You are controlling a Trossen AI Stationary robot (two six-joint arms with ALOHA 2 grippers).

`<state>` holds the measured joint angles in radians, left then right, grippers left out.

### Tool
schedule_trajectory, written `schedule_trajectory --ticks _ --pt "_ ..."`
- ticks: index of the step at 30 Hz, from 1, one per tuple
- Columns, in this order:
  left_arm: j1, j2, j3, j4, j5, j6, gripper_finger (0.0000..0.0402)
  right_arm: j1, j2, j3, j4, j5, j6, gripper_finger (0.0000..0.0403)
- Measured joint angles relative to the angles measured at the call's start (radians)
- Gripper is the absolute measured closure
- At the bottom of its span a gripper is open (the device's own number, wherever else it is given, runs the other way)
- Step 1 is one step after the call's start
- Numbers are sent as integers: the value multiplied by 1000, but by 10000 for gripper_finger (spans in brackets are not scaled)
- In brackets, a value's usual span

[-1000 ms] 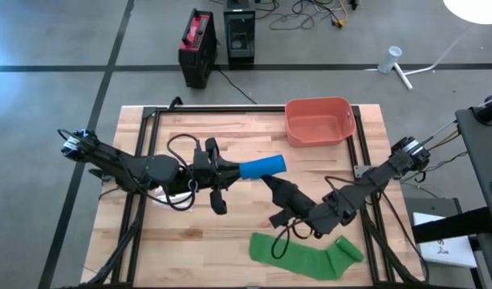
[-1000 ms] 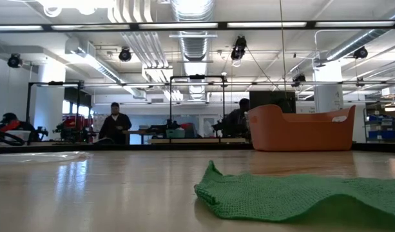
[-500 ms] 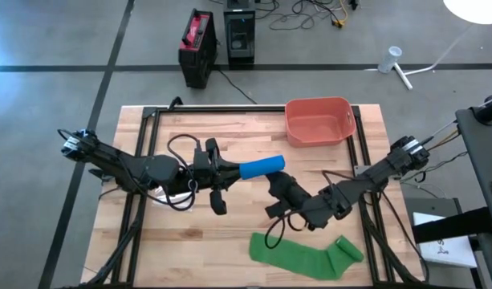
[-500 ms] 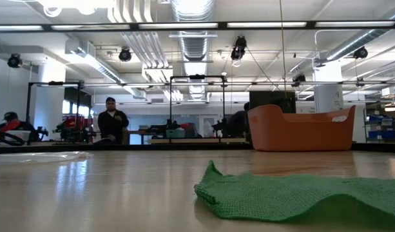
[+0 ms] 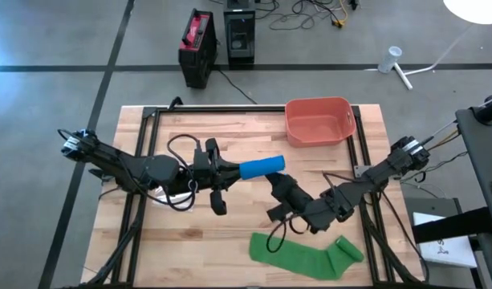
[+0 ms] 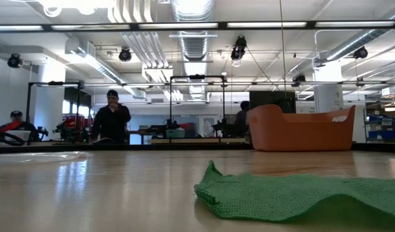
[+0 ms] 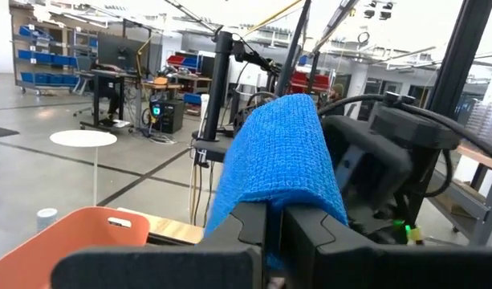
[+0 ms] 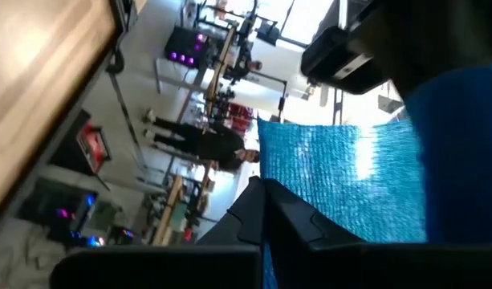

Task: Roll bandage
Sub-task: Roll the blue bandage

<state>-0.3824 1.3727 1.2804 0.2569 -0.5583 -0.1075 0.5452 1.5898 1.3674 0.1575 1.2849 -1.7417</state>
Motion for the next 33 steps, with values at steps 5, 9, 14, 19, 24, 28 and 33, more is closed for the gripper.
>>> schedule_trajectory --ticks 5,9,14,19,24,28,33 --pt "2 -6 0 -6 -32 31 395 69 0 0 1 -7 39 402" --pt "8 -9 0 -15 -35 46 395 122 0 0 14 -34 73 402" --pt "23 -7 0 -34 -35 47 395 157 2 18 117 -60 116 403" --pt "37 -6 0 -76 -35 63 395 166 2 97 110 -80 155 403" --pt "42 -4 0 -85 -35 64 395 149 2 164 110 -140 192 403" --pt "46 1 0 -73 -35 65 395 117 2 172 100 -188 253 403" --pt "51 1 0 -27 -37 64 395 98 3 171 -21 -212 342 403"
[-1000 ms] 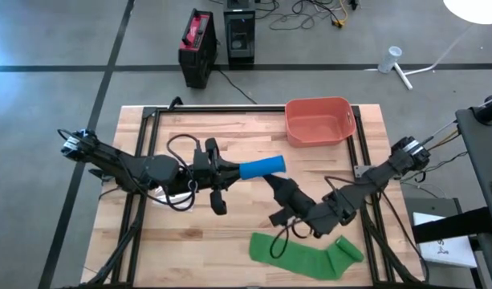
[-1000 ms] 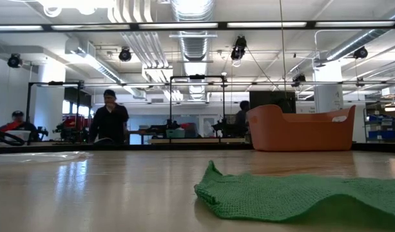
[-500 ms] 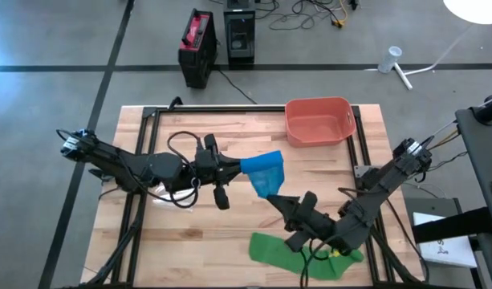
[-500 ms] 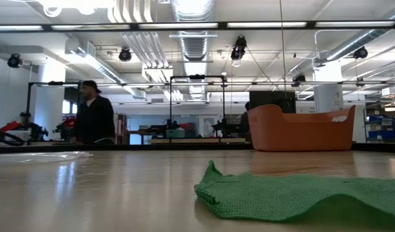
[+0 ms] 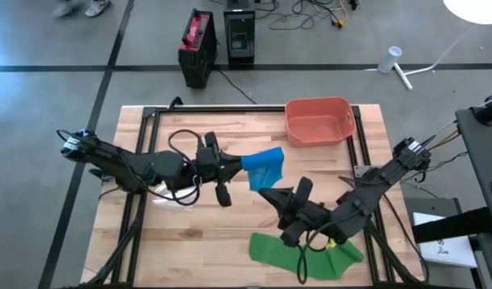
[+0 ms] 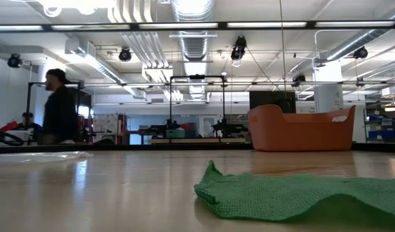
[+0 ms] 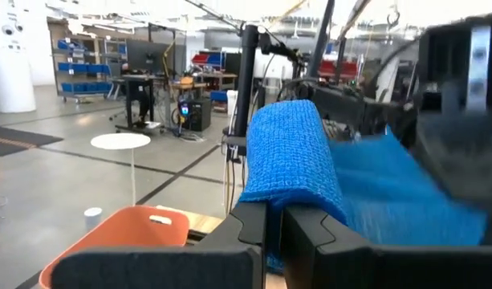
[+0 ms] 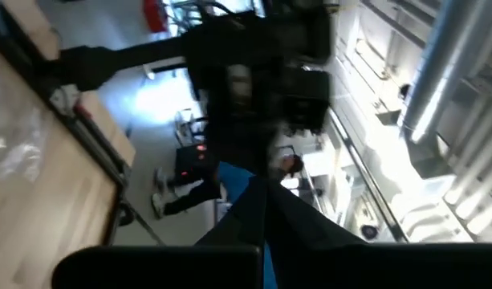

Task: Roll bandage
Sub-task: Roll the blue bandage

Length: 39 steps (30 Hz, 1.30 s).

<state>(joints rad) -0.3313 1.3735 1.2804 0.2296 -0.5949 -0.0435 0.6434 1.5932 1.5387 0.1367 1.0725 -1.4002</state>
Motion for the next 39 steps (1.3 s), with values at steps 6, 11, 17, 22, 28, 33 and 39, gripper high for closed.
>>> schedule_trajectory --ticks 6,11,17,22,28,33,39 --pt "4 0 0 80 1 6 395 -1 1 -1 -110 -3 103 403" --pt "7 0 0 145 3 0 395 -1 1 -1 -198 2 162 403" --pt "8 0 0 155 86 -56 395 -25 1 -1 -240 8 207 403" --pt "9 3 0 159 117 -74 395 -68 1 -1 -279 36 225 403" --pt "8 3 0 163 165 -87 395 -113 2 -2 -352 38 279 403" --pt "16 3 0 163 141 -62 395 -119 2 -2 -360 35 305 403" --pt "44 6 0 145 66 -16 395 -63 2 5 -357 27 316 403"
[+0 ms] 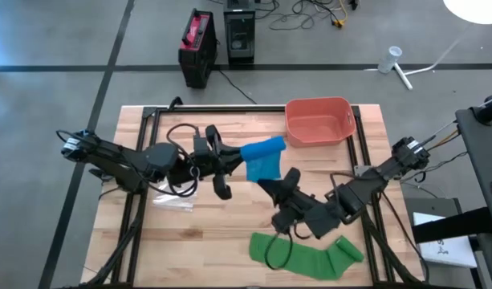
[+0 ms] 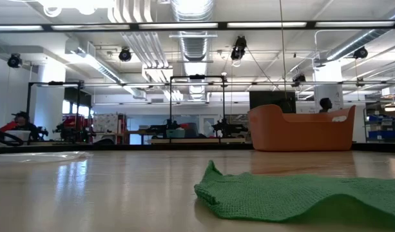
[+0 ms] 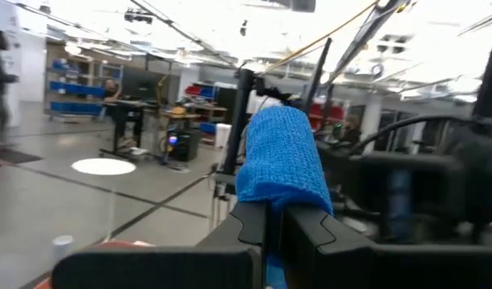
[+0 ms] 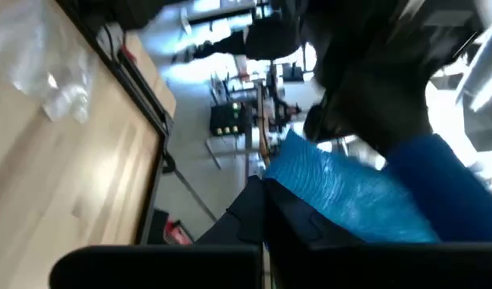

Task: Roll bandage
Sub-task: Roll the blue bandage

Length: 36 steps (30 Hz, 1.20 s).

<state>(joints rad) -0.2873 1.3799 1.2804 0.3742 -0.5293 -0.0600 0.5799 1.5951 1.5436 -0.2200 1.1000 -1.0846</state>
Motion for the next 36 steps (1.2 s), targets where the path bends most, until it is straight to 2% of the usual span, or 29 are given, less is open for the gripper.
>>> schedule_trajectory --ticks 9,16,25,31,36 --pt "16 11 0 -60 -10 83 395 65 -10 0 62 76 -76 403" --pt "16 12 0 -74 9 65 395 61 -27 0 61 82 -79 403" --pt "14 -20 0 -68 155 -84 395 61 -30 0 -113 79 59 403" --pt "13 -42 1 -114 180 -112 395 61 -31 0 -269 79 196 403" --pt "16 -45 1 -117 152 -90 395 64 -31 0 -237 62 214 403"
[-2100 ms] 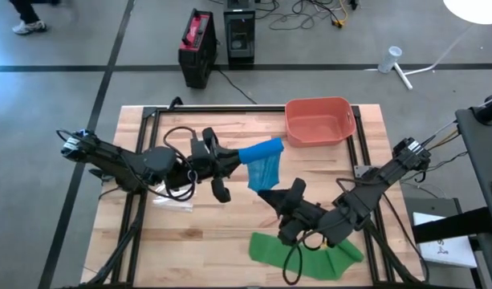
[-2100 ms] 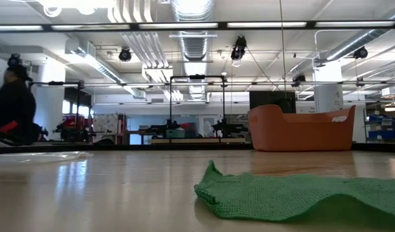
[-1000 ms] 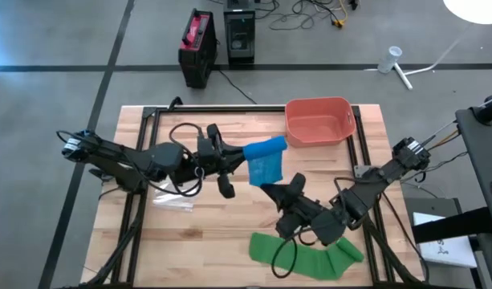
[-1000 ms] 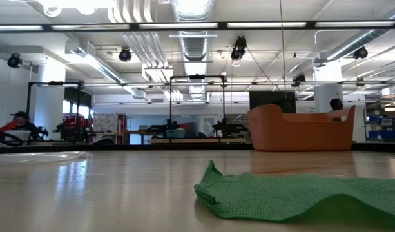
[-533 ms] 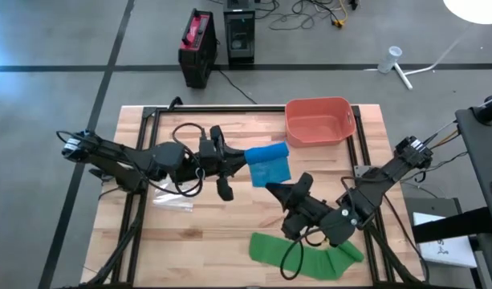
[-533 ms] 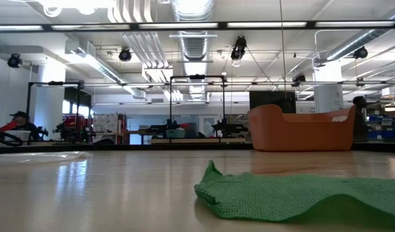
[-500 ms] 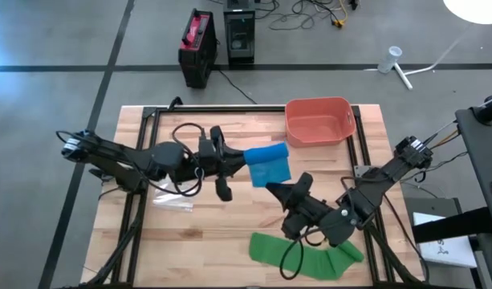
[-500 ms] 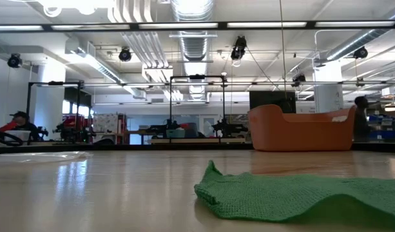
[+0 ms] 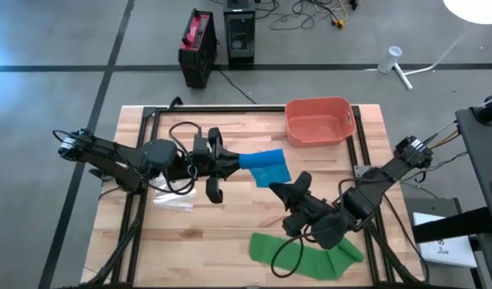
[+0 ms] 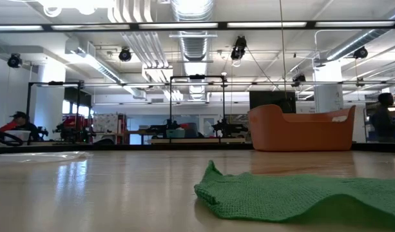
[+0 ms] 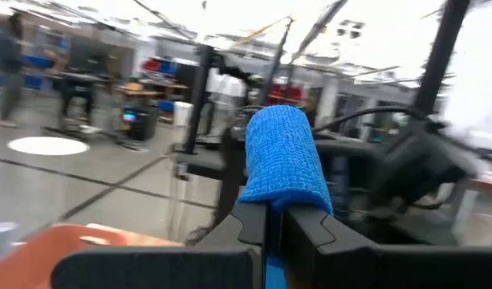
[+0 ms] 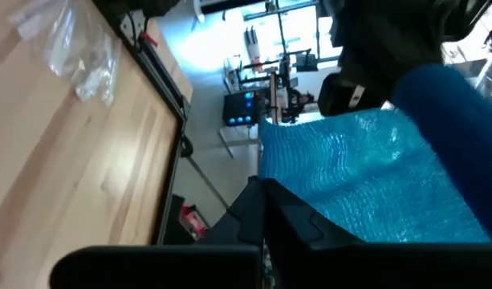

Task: Roll bandage
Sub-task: Roll the blue bandage

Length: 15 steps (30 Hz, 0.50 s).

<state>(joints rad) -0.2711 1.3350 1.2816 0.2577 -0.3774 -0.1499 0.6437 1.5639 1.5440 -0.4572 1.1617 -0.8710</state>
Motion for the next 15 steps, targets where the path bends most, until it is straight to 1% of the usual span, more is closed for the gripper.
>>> schedule_trajectory --ticks 3,7,11,15 --pt "1 1 0 -18 -82 67 395 7 0 1 59 -13 -37 403" --pt "2 2 -8 -37 -149 128 395 20 0 24 137 -17 -102 403" --pt "3 2 -42 -29 -157 219 395 17 0 65 162 -18 -126 403" --pt "3 3 -95 -29 -157 216 395 -11 0 99 162 -18 -126 403"
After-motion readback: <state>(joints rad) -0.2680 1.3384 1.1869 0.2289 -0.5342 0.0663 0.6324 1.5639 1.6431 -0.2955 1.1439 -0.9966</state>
